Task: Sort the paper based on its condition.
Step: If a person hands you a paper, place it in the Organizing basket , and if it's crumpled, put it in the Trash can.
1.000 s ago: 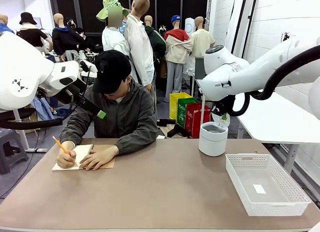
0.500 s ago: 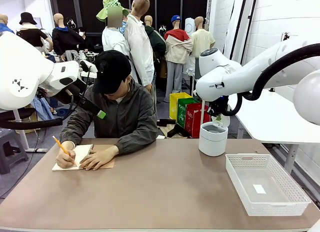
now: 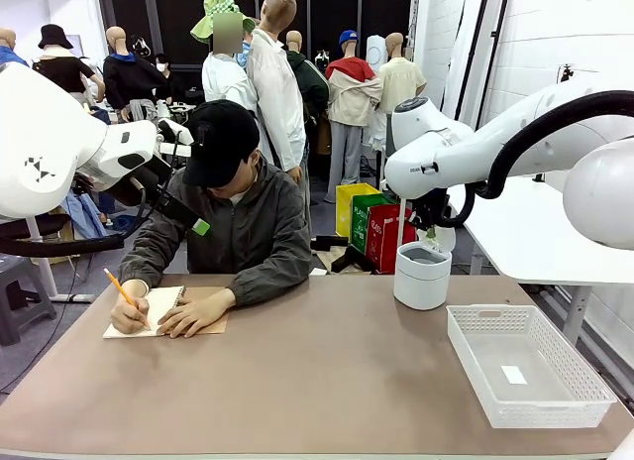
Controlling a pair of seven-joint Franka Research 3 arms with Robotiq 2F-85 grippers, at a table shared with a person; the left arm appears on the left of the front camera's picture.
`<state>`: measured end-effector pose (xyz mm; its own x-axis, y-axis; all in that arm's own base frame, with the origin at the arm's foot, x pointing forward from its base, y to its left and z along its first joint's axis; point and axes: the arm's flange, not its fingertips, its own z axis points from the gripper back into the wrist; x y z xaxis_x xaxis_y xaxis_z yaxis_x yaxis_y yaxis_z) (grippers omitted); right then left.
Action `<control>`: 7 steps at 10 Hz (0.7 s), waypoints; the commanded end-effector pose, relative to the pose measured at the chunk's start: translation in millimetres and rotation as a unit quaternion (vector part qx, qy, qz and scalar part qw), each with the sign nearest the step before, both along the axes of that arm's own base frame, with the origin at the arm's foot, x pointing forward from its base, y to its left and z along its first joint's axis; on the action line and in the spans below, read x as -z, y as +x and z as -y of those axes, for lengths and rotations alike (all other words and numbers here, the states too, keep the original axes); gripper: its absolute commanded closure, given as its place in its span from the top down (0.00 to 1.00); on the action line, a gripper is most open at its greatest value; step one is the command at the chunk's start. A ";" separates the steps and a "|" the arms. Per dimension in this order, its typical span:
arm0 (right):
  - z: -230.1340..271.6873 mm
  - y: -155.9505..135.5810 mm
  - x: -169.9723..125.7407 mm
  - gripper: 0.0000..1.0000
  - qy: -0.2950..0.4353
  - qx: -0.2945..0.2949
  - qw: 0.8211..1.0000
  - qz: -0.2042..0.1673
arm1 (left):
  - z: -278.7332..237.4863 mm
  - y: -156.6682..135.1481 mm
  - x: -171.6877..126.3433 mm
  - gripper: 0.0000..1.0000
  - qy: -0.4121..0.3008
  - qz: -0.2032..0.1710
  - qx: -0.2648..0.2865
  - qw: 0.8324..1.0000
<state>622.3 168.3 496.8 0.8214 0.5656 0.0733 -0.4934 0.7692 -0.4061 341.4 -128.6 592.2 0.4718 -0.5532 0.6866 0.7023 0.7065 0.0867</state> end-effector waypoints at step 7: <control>3.7 22.1 11.6 0.00 -0.021 -0.005 0.999 -0.024 | -1.4 1.1 -1.4 1.00 -0.001 -0.003 0.001 1.000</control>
